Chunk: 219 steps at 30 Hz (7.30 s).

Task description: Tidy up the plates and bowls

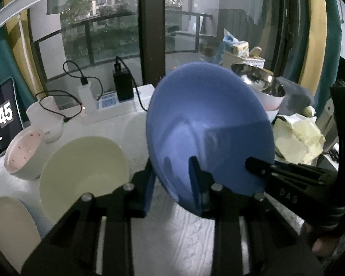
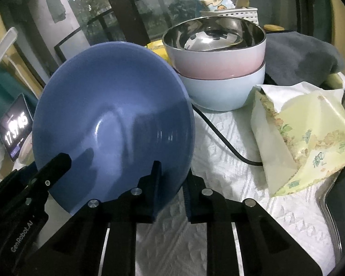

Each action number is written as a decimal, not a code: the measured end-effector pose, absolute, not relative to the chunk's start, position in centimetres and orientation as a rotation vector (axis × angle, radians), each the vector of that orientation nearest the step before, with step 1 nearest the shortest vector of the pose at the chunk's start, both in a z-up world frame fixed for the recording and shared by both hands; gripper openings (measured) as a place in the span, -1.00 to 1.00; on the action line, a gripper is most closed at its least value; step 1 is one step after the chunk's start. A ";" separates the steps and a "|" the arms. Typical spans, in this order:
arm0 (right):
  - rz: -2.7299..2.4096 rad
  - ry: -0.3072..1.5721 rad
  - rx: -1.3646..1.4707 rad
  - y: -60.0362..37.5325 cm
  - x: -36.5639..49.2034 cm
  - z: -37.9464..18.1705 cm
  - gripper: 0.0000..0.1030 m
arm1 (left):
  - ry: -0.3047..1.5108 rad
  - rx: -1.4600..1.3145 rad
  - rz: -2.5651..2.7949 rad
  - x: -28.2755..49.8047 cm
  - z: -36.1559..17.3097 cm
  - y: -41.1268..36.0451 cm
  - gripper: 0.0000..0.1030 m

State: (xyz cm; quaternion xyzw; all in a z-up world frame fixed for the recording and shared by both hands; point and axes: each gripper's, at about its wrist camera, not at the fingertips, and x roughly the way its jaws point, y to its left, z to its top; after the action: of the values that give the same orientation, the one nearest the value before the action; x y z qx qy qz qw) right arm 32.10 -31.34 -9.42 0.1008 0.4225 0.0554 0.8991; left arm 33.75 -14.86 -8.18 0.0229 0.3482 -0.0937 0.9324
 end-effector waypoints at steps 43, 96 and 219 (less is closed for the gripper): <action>0.159 0.790 0.181 -28.5 20.0 -5.0 -0.65 | 0.686 -0.008 -0.185 21.5 -6.4 -11.7 -0.43; 0.207 0.915 0.133 -21.5 17.1 -5.5 -0.32 | 0.806 -0.119 -0.172 16.7 -8.2 -5.4 -0.39; 0.257 1.078 0.060 -13.4 35.0 -8.5 -0.34 | 0.875 -0.173 -0.107 33.3 -9.6 0.2 -0.11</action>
State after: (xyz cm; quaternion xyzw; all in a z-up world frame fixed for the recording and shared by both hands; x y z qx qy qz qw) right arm 35.04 -13.43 -8.51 0.0283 0.5119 0.1219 0.8499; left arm 33.33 0.19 -9.64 -0.0837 0.4231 -0.0517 0.9007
